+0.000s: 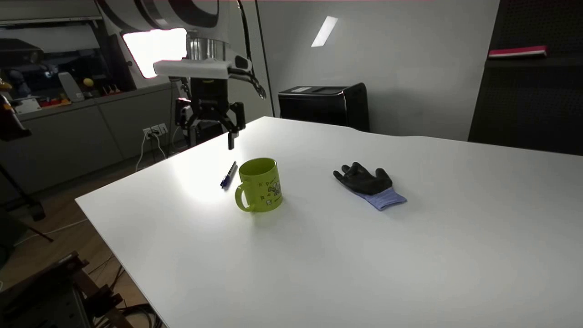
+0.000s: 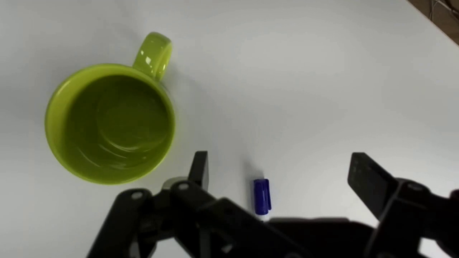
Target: Pick the marker and put it in the cup
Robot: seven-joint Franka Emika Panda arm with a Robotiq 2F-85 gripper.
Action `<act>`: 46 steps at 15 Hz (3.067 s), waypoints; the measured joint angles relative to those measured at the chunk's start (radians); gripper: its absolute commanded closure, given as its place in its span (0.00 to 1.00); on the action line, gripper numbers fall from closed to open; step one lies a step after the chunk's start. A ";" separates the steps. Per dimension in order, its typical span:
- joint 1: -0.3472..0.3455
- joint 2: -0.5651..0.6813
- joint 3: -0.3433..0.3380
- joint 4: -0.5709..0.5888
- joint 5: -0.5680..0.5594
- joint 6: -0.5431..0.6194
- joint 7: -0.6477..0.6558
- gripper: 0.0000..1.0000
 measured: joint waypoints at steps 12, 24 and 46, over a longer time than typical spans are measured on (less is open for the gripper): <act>0.177 0.283 -0.034 0.066 -0.141 0.333 0.183 0.00; 0.278 0.329 -0.142 0.167 -0.272 0.349 0.316 0.00; 0.285 0.378 -0.164 0.237 -0.290 0.362 0.364 0.94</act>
